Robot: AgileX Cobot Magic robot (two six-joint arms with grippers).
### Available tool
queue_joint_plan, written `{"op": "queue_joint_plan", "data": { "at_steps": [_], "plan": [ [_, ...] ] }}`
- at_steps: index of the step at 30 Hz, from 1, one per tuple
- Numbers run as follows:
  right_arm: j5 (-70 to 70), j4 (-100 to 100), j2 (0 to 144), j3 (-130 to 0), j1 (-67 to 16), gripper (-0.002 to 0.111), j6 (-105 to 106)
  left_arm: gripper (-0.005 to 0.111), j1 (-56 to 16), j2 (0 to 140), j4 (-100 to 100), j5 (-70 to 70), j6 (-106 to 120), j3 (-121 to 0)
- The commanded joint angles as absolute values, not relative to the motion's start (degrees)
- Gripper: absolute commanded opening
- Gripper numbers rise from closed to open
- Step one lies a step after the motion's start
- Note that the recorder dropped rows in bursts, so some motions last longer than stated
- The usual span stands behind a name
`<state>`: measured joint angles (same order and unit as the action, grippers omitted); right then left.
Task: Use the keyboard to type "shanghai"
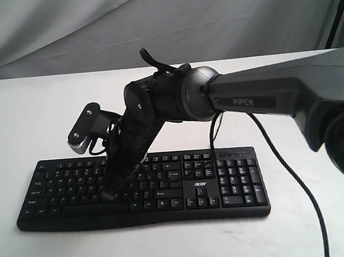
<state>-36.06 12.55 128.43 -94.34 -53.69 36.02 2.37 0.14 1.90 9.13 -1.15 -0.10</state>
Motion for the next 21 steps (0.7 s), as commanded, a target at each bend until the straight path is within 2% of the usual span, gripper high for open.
{"op": "queue_joint_plan", "data": {
  "at_steps": [1, 21],
  "plan": [
    [-35.4, 13.0, 128.4, -94.1, -54.0, 0.000, 36.6, 0.000, 2.0, 0.0, 1.8, 8.8, -1.3, 0.0],
    [-35.9, 13.0, 129.6, -94.1, -54.0, 0.000, 36.6, 0.000, 2.0, 0.0, 1.8, 8.8, -1.3, 0.0]
  ]
}}
